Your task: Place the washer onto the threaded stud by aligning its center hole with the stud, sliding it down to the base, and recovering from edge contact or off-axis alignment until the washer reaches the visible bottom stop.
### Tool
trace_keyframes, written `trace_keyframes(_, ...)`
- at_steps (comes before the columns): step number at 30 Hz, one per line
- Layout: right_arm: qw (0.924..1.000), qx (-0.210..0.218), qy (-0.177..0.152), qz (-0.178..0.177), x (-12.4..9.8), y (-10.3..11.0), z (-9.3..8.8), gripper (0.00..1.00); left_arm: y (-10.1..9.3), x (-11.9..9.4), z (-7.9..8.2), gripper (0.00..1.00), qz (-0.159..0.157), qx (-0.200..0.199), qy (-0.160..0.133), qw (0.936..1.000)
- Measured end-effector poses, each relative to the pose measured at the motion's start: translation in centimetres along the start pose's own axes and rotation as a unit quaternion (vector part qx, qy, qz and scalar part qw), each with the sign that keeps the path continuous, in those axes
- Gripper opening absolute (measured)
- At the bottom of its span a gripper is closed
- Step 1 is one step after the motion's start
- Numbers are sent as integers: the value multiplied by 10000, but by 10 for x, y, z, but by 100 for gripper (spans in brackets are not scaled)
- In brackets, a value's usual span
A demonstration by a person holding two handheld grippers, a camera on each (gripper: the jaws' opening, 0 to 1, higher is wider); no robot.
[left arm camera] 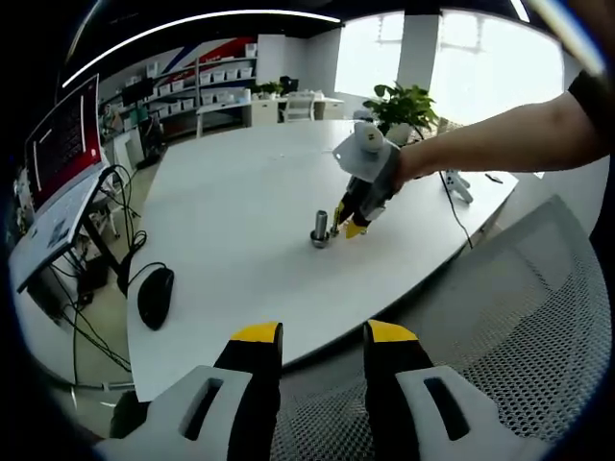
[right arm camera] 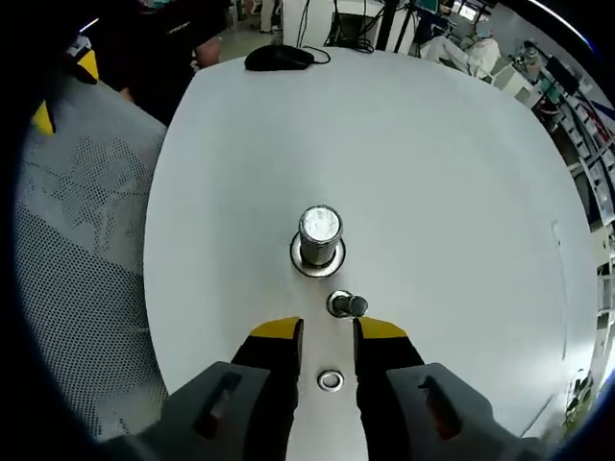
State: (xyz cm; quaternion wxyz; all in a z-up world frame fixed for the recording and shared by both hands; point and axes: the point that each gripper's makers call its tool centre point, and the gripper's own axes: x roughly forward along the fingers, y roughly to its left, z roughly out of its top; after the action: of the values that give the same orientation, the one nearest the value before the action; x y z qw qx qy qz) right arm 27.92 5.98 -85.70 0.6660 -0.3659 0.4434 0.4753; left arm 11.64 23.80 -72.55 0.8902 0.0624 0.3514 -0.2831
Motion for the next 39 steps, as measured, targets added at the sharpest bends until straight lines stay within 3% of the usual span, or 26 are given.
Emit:
trace_keyframes(14,9994,354,51,4,-12,3,-31,22,0,0,1,32,-10,39,-16,10000)
trace_keyframes(21,9987,379,342,60,-6,2,-47,23,0,0,1,32,-6,34,-16,10000)
trace_keyframes(29,9977,462,466,167,-3,-1,-44,25,0,0,1,32,-4,30,-18,10000)
trace_keyframes(35,9979,525,378,103,-3,-7,-44,16,0,0,1,32,-4,28,-23,10000)
trace_keyframes(39,9975,344,596,129,-2,-6,-42,16,0,0,1,32,-8,28,-21,10000)
